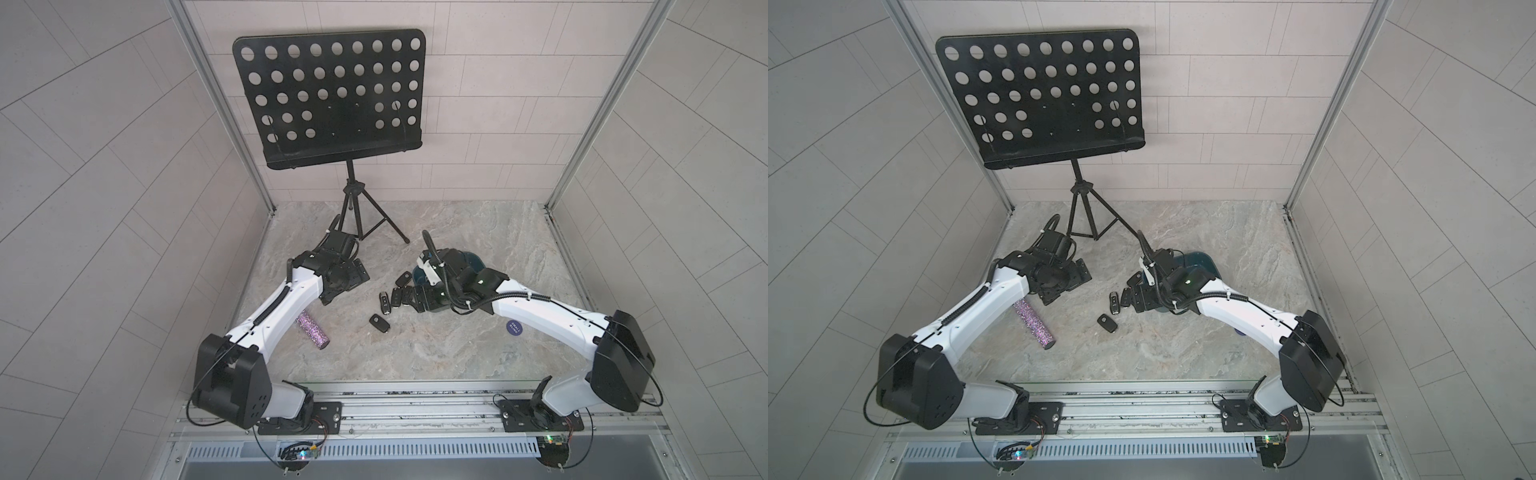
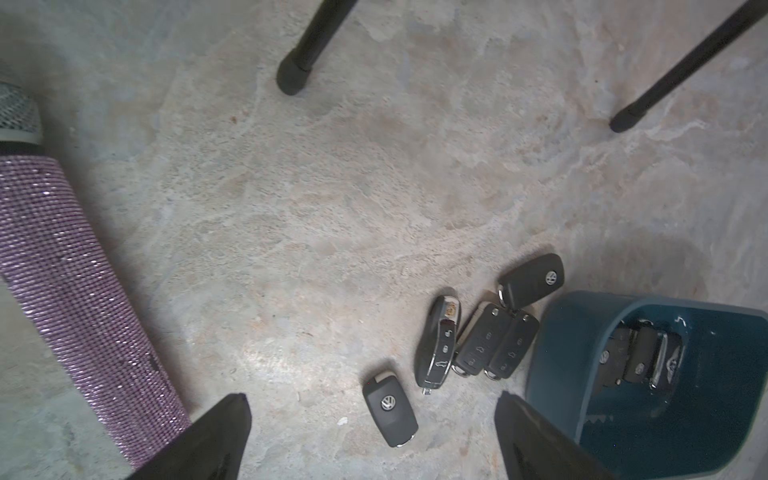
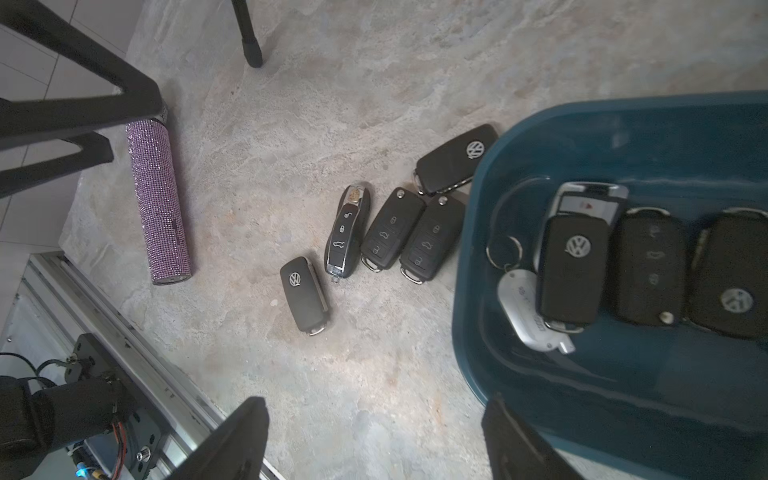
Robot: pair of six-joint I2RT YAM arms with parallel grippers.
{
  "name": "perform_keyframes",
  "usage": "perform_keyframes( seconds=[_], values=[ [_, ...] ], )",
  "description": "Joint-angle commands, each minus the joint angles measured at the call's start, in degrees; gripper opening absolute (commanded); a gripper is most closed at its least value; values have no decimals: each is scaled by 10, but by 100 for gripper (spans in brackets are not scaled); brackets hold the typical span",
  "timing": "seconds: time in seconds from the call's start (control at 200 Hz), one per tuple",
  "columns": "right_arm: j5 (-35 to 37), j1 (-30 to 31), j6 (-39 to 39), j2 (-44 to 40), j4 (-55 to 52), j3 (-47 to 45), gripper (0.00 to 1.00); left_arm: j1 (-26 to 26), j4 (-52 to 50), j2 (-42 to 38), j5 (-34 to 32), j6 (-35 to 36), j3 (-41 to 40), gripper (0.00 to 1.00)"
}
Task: Place the car key into the storage box
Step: Pick up the car key from the center of the board.
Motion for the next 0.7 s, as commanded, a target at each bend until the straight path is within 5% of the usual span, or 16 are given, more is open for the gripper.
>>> perform_keyframes(
  seconds=[0.0, 0.235, 0.69],
  values=[
    [16, 18, -2, 40, -1, 35, 80, 27, -10, -21, 25, 17, -31, 100],
    [23, 28, 5, 151, -32, 113, 68, 77, 7, -44, 85, 26, -89, 100],
    [181, 28, 56, 272, -94, 201, 53, 99, -11, -48, 102, 61, -77, 100]
  ],
)
